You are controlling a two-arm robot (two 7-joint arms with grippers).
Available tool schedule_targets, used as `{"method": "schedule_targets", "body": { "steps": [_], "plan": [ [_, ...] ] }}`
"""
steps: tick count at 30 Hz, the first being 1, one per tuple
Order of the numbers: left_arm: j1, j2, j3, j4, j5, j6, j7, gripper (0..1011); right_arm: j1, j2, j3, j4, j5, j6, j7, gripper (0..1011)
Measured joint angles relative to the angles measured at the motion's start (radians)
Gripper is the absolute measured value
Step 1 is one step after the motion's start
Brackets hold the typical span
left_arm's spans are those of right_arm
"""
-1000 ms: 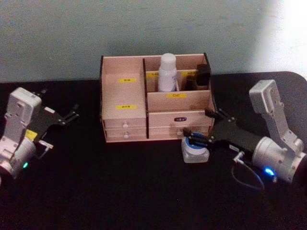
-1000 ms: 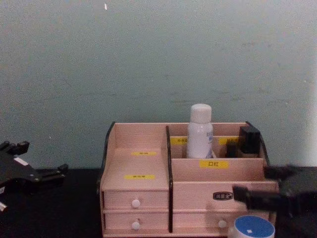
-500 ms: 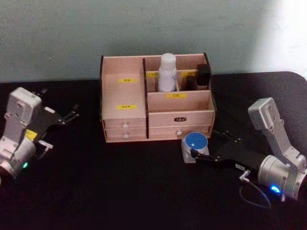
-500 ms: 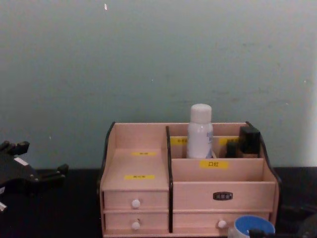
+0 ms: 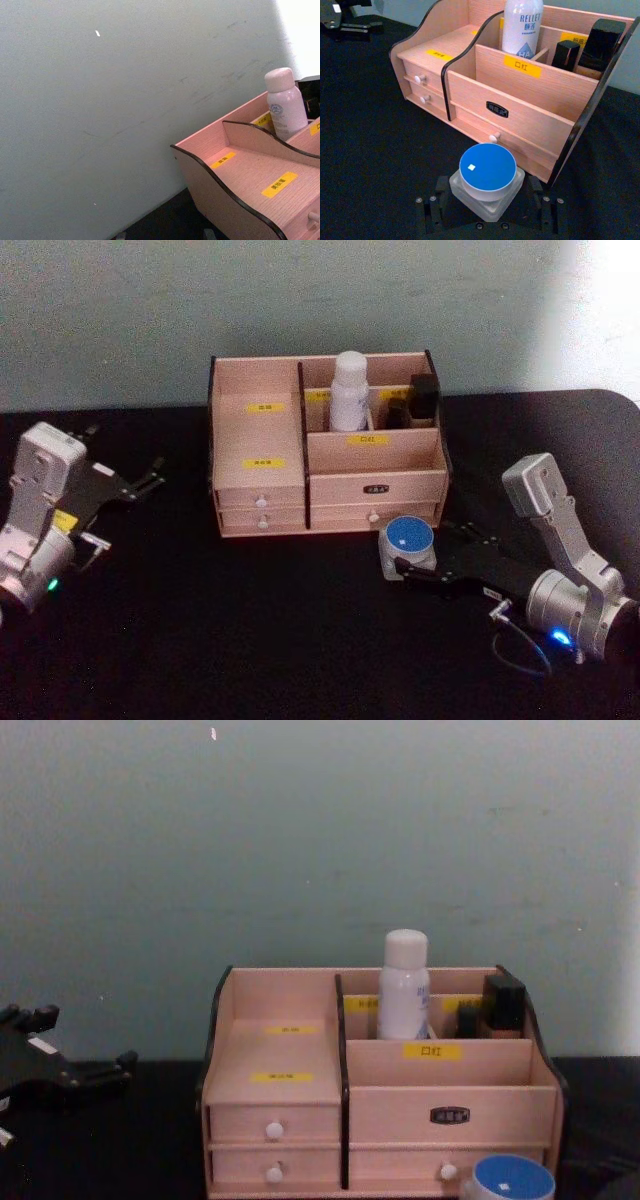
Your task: Pick up the facial cleanser and watermelon frost from the table and place them into the tiered storage box.
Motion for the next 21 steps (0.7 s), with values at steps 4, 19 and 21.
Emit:
{"method": "schedule_targets", "body": {
  "steps": [4,19,21],
  "plan": [
    [0.000,0.000,0.000,0.000,0.000,0.000,0.000,1001,0.013,-0.012,-0.002,0.016,-0.005,-0.006,0.001,1000],
    [0.000,0.000,0.000,0.000,0.000,0.000,0.000,1001,0.061,-0.040,-0.023,0.075,-0.017,-0.018,0.024,1000],
    [0.000,0.000,0.000,0.000,0.000,0.000,0.000,1001,0.066,-0.044,-0.025,0.082,-0.019,-0.018,0.025,1000]
  ]
}}
